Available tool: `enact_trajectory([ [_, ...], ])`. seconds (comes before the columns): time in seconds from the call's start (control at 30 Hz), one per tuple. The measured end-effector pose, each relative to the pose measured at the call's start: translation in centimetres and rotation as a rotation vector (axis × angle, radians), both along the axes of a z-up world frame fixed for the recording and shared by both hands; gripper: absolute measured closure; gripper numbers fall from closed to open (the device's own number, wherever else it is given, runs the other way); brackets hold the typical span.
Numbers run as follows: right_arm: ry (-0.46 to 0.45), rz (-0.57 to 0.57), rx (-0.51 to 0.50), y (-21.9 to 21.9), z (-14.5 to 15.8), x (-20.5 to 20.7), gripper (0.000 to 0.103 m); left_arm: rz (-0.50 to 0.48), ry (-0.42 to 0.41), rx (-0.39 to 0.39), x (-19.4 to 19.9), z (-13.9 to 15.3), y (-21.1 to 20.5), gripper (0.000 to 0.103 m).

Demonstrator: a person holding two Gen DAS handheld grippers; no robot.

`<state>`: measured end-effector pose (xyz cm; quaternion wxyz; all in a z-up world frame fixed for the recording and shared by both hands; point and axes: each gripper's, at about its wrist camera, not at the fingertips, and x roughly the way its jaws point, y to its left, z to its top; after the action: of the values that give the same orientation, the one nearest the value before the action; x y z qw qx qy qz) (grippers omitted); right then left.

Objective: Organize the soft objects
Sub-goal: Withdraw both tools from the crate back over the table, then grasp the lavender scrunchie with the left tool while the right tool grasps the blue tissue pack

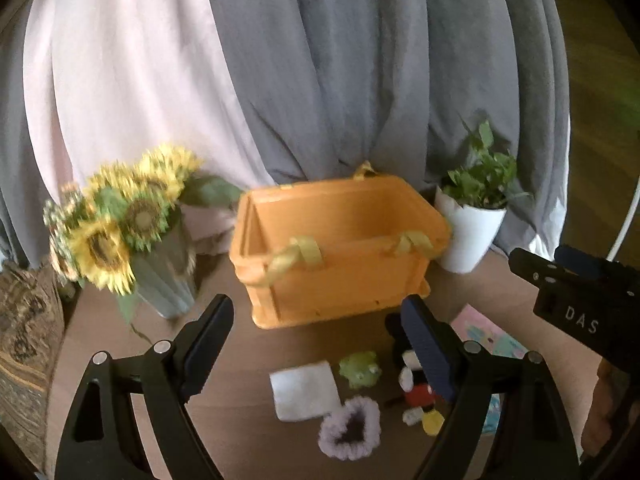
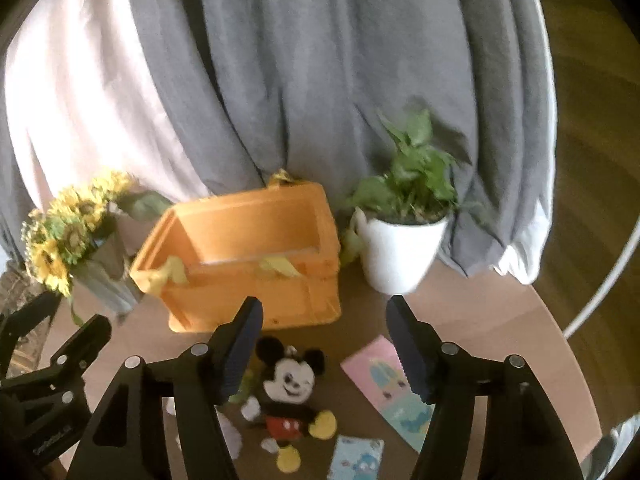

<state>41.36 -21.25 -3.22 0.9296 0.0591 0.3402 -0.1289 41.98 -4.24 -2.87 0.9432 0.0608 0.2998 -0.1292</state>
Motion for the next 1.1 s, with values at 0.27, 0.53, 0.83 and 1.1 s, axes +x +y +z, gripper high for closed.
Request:
enact_trajectory([
  [0.27,0.04,-0.058,0.012,0.0,-3.3,-2.5,0.036,-0.034,0.097,0.006,-1.0,-3.8,-0.2,0.017],
  [0.53,0.237,-0.097,0.132,-1.1,-8.2,-2.8,0.036,-0.043,0.226,0.018,-0.7,-7.0,-0.6,0.017],
  [0.83,0.377,-0.11,0.167,-1.0,-12.6,-3.3,0.036,-0.056,0.362,0.075,-0.4,-11.8,-0.8,0.017],
  [1.1,0.476,-0.134,0.197,-1.6,-15.8,-3.2,0.036,-0.088,0.443,0.091,0.3,-14.3,-1.3,0.017],
])
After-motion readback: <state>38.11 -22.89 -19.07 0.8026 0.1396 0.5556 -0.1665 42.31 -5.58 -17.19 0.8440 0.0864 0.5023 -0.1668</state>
